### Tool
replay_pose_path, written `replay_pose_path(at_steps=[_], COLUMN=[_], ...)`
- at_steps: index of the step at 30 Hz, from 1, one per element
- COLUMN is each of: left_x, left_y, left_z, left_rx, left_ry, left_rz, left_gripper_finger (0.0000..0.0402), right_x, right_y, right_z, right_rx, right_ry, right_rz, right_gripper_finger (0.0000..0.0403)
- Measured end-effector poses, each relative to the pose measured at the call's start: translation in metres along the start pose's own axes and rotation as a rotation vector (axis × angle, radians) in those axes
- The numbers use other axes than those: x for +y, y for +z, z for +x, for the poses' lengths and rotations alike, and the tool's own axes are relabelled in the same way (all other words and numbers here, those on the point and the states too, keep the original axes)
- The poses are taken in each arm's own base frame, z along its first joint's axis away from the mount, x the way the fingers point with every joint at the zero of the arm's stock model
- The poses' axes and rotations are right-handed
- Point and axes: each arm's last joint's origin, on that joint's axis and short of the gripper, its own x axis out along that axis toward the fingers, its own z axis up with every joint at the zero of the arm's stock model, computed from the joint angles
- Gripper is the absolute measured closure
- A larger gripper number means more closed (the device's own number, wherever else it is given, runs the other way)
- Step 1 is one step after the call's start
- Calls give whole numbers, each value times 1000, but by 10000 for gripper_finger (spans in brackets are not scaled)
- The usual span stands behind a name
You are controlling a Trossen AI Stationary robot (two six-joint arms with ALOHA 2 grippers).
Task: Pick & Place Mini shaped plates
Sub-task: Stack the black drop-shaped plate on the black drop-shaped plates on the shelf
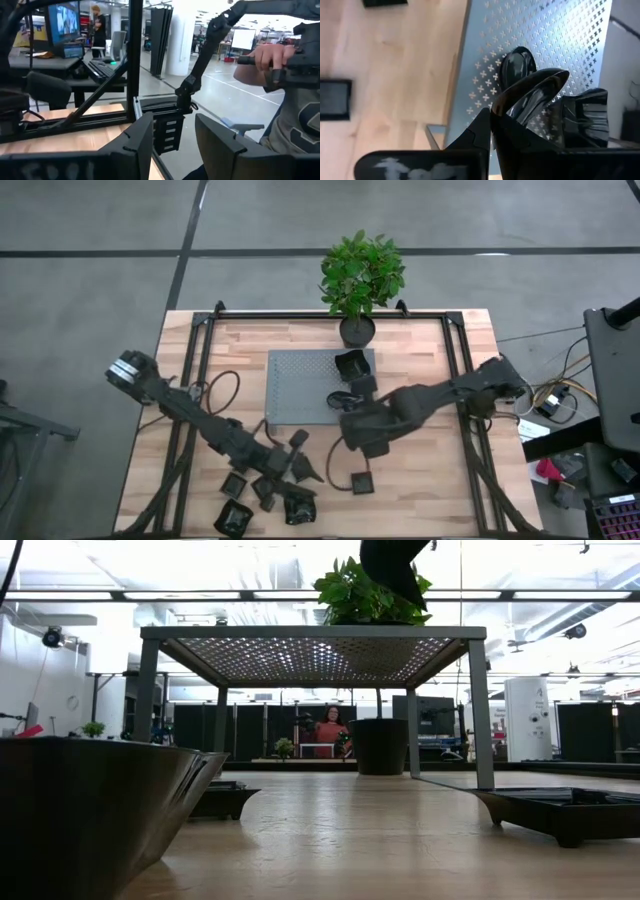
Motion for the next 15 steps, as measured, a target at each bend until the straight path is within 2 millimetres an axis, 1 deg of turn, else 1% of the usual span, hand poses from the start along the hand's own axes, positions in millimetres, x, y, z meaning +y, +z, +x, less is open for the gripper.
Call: replay_pose_path(at_steps=[3, 6, 8, 11, 15], left_x=[-2, -4, -6, -11, -23], left_y=[-1, -2, -2, 2, 6], left_z=[-2, -4, -7, -13, -24], left_rx=[1, 3, 2, -7, -24], left_ry=[-6, -13, -19, -36, -78], left_rz=[13, 18, 17, 15, 34], left_gripper_finger=[261, 261, 261, 261, 261], right_x=[-1, -3, -4, -4, -8], right_y=[12, 23, 32, 40, 46], right_z=[7, 17, 26, 29, 20], right_rx=[88, 168, 170, 159, 111], right_ry=[-9, -15, -18, -13, -12], right_rz=[-37, -70, -77, -135, -145], right_gripper_finger=[390, 390, 390, 390, 390])
